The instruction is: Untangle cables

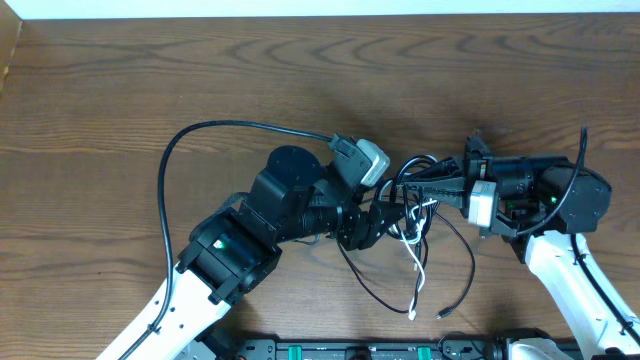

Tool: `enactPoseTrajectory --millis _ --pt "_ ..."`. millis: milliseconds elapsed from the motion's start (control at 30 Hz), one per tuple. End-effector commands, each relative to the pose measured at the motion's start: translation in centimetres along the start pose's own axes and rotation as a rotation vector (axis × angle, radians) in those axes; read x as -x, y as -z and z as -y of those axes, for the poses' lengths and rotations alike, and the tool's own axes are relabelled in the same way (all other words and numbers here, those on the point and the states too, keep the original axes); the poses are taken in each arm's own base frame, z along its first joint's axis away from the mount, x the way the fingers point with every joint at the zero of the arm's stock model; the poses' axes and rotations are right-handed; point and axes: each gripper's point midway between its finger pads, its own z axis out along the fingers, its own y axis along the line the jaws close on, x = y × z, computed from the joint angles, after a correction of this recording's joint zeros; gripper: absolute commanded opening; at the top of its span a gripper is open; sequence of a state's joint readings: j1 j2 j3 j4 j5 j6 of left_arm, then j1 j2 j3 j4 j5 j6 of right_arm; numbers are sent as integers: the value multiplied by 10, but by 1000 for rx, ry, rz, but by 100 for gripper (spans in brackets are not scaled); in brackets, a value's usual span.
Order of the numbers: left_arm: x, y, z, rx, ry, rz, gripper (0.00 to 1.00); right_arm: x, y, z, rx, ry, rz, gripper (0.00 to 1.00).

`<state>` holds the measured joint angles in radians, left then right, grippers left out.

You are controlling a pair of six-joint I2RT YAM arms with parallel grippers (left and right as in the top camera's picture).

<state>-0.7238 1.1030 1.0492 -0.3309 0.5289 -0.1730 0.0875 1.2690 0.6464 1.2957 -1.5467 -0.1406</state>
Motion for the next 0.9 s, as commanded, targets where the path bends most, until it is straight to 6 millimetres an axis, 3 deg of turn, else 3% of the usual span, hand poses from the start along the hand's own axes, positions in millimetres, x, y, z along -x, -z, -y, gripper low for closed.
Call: enactPoseTrajectory --millis 0,300,600,867 --pt "4 4 7 -18 88 17 63 2 2 6 -14 36 -7 1" --pt "5 3 3 2 88 24 63 6 2 9 -29 95 -8 1" --pt "14 7 -28 183 90 80 64 7 2 9 -28 107 -7 1" --pt "9 3 -12 83 111 49 64 8 2 11 -41 115 -8 1"
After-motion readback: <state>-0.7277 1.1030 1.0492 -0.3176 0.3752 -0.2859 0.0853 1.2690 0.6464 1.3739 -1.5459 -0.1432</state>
